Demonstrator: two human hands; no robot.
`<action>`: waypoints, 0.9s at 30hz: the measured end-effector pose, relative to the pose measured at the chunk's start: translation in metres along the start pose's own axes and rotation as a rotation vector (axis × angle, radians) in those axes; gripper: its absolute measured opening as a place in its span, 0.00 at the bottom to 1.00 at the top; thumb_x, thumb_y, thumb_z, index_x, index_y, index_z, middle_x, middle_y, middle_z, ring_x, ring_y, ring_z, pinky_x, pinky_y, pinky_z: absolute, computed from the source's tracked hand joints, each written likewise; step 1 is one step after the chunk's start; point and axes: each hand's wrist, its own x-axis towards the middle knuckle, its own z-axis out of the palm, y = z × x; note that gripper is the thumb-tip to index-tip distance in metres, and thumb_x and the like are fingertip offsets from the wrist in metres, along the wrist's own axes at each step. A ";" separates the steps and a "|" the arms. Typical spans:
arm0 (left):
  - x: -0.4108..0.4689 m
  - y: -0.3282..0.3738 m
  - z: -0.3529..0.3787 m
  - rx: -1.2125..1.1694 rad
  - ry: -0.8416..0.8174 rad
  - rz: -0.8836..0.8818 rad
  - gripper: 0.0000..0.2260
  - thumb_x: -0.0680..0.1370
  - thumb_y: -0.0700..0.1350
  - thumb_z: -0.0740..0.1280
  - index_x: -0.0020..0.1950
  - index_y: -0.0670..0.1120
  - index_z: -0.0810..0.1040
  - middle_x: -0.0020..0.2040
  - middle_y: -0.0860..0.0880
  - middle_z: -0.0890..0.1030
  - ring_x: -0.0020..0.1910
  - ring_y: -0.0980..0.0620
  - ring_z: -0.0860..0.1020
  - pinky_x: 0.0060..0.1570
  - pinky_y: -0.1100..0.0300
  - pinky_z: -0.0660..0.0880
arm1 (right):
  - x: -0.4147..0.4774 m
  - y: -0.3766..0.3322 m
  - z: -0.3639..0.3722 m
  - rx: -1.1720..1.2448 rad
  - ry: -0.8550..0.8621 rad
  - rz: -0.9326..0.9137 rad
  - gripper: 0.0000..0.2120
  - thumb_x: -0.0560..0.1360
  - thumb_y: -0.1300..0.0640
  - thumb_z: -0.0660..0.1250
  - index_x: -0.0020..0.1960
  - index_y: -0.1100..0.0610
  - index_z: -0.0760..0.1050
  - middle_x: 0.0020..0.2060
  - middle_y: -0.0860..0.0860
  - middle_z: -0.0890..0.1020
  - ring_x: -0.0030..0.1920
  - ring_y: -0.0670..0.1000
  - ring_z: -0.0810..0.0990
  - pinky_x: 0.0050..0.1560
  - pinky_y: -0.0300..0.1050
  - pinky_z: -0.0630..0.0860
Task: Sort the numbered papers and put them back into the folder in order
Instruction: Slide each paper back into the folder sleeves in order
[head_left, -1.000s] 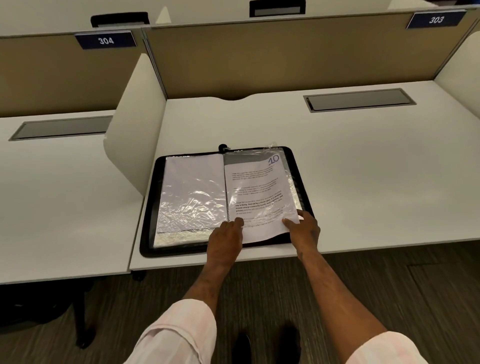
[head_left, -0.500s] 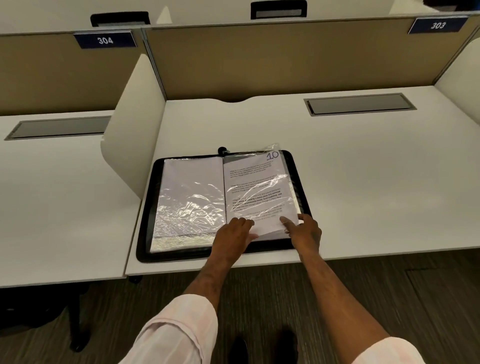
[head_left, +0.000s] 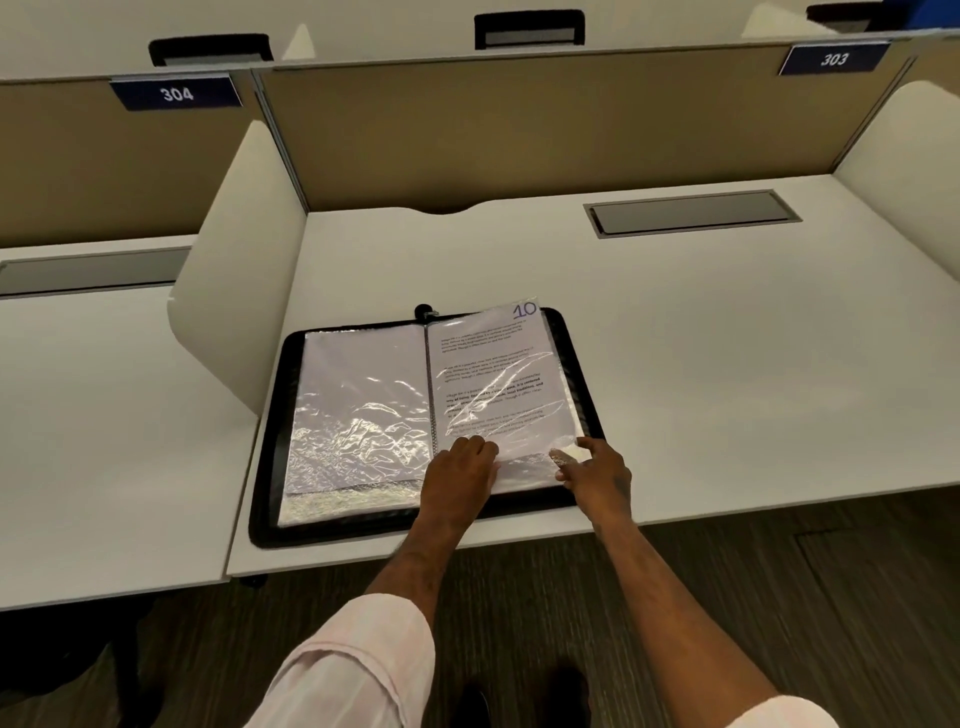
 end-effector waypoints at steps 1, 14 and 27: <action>0.001 0.000 0.000 0.000 -0.003 -0.006 0.10 0.69 0.48 0.78 0.46 0.47 0.80 0.40 0.51 0.80 0.37 0.50 0.79 0.28 0.58 0.74 | 0.000 0.001 0.000 -0.001 -0.003 0.000 0.23 0.73 0.50 0.73 0.65 0.54 0.73 0.49 0.55 0.83 0.38 0.45 0.83 0.27 0.28 0.70; 0.003 0.002 -0.004 -0.006 -0.099 0.001 0.03 0.69 0.42 0.72 0.41 0.45 0.80 0.38 0.49 0.78 0.36 0.47 0.79 0.29 0.57 0.73 | 0.001 0.007 -0.003 -0.006 -0.039 0.012 0.18 0.78 0.57 0.67 0.67 0.53 0.72 0.49 0.54 0.82 0.40 0.46 0.84 0.31 0.29 0.73; -0.023 -0.065 -0.029 -0.012 -0.109 -0.313 0.25 0.77 0.58 0.65 0.69 0.46 0.75 0.68 0.44 0.76 0.67 0.43 0.74 0.63 0.44 0.70 | -0.018 -0.032 0.026 -0.237 0.205 -0.182 0.18 0.81 0.49 0.59 0.68 0.54 0.72 0.65 0.55 0.76 0.64 0.56 0.74 0.60 0.51 0.72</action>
